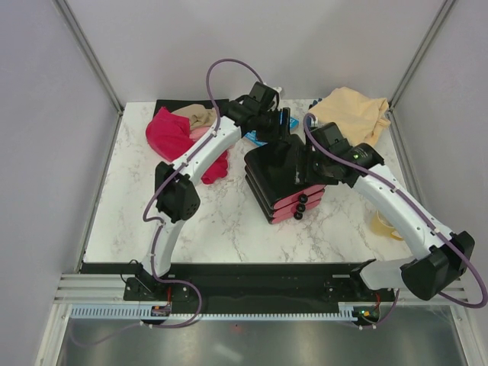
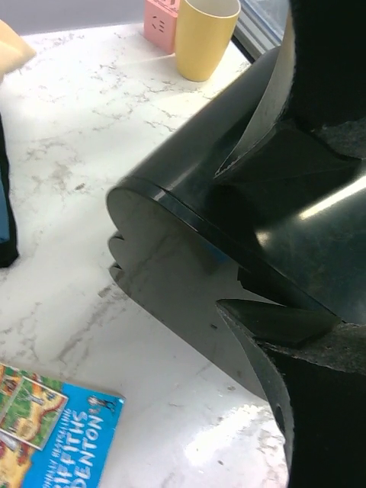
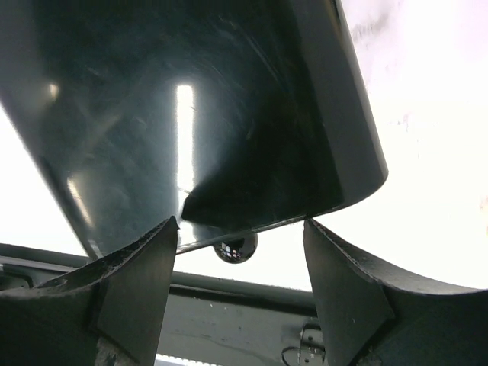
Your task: Fold and stack the t-shirts
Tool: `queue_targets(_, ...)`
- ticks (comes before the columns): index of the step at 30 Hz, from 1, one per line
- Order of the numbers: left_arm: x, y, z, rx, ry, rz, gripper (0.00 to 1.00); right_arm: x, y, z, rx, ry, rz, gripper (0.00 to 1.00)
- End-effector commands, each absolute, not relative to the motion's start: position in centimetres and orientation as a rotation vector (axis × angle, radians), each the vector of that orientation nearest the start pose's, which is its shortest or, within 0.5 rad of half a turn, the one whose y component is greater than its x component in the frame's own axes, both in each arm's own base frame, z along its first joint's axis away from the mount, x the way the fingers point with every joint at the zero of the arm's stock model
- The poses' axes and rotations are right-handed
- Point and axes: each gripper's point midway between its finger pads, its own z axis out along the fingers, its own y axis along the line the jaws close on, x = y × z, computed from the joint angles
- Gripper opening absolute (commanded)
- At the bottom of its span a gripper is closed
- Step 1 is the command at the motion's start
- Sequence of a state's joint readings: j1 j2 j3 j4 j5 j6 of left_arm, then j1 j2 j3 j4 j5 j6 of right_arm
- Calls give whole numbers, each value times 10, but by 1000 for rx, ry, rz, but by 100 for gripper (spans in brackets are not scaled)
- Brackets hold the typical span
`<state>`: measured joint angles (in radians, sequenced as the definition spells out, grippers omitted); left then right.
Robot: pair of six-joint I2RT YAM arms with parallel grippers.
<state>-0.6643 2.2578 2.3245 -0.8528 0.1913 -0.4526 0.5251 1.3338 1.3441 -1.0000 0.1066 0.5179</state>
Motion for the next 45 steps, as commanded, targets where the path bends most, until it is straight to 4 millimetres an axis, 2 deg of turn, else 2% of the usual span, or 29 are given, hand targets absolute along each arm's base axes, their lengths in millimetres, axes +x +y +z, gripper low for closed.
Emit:
queue_targets(1, 410, -344, 230, 202, 2510, -710, 68, 308, 180, 274, -8, 2291, 407, 75)
queue_targets(2, 412, -332, 244, 170, 2487, -718, 68, 311, 180, 280, -4, 2273, 401, 75)
queue_targets(5, 421, -290, 255, 64, 2483, -632, 69, 320, 176, 293, -8, 2236, 363, 74)
queue_targets(6, 419, -278, 268, 46, 2461, -615, 69, 324, 178, 292, -18, 2239, 357, 75)
queue_targets(8, 412, -253, 267, 0, 2499, -537, 69, 327, 179, 297, -53, 2236, 349, 74)
queue_targets(9, 405, -244, 276, -14, 2489, -525, 69, 327, 185, 292, -81, 2259, 366, 75)
queue_targets(10, 398, -233, 277, -28, 2509, -497, 69, 327, 188, 289, -100, 2271, 376, 74)
queue_targets(11, 390, -226, 268, -37, 2539, -466, 69, 326, 190, 284, -108, 2286, 383, 75)
queue_targets(12, 378, -221, 281, -35, 2519, -479, 69, 324, 193, 280, -117, 2303, 396, 74)
queue_targets(13, 367, -219, 267, -33, 2567, -481, 69, 323, 193, 274, -123, 2318, 398, 75)
queue_targets(14, 360, -218, 264, -34, 2583, -493, 69, 321, 195, 272, -130, 2321, 408, 75)
queue_targets(15, 348, -216, 270, -32, 2580, -521, 69, 320, 196, 270, -137, 2328, 418, 75)
queue_targets(16, 340, -216, 265, -25, 2602, -533, 69, 318, 196, 267, -145, 2335, 413, 75)
queue_targets(17, 329, -215, 250, -26, 2649, -535, 68, 316, 193, 260, -160, 2351, 395, 75)
queue_targets(19, 315, -212, 248, -27, 2652, -546, 68, 313, 187, 249, -174, 2377, 353, 75)
queue_targets(20, 308, -212, 235, -31, 2685, -551, 68, 312, 185, 246, -176, 2387, 337, 75)
queue_targets(22, 295, -212, 224, -44, 2716, -576, 68, 311, 180, 238, -181, 2401, 299, 75)
queue_targets(27, 279, -231, 200, 3, 2761, -594, 67, 314, 167, 225, -126, 2418, 214, 75)
queue_targets(29, 278, -238, 190, 21, 2782, -580, 67, 315, 163, 223, -100, 2418, 189, 75)
queue_targets(34, 278, -261, 181, 59, 2794, -623, 69, 316, 158, 218, -67, 2429, 167, 77)
queue_targets(41, 278, -274, 164, 72, 2826, -641, 70, 306, 164, 196, -98, 2499, 213, 78)
queue_targets(45, 284, -282, 155, 77, 2837, -637, 70, 304, 157, 195, -63, 2494, 177, 78)
